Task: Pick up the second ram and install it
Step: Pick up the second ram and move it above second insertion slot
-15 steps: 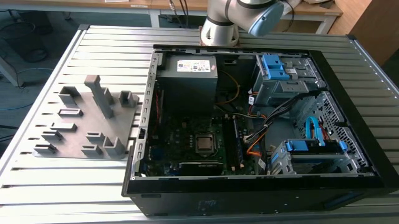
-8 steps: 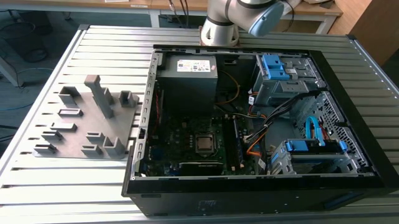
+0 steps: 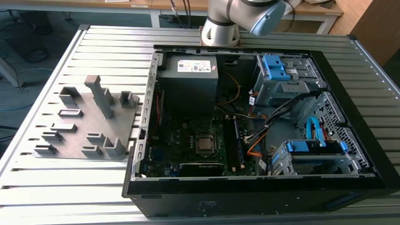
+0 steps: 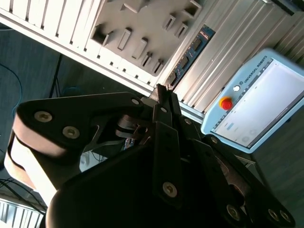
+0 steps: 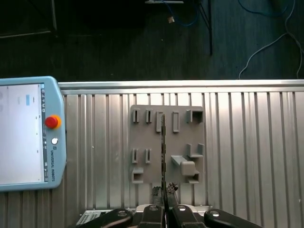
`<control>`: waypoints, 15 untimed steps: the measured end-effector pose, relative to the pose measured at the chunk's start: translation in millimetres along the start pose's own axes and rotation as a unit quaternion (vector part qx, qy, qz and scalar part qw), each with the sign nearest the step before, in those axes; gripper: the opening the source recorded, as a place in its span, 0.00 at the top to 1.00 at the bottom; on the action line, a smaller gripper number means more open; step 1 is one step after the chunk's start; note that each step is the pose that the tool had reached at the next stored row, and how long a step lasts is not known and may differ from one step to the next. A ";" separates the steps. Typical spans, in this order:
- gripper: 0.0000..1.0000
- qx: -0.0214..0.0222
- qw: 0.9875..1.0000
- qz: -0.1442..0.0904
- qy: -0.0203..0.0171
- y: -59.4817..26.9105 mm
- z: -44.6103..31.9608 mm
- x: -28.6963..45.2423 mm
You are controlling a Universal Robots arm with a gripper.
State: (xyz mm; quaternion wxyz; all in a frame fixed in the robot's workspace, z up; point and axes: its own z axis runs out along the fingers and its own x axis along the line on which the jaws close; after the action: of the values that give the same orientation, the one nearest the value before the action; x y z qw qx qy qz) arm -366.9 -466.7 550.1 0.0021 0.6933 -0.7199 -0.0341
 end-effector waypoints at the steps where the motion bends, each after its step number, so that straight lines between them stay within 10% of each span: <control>1: 0.86 0.000 1.000 0.000 0.000 -4.6 1.5 -0.1; 15: 0.86 -0.001 1.000 0.000 0.000 -61.0 24.3 -1.1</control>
State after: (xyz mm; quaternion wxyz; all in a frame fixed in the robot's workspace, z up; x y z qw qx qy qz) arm -307.1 -466.8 522.8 0.0025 0.6933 -0.7198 -0.0346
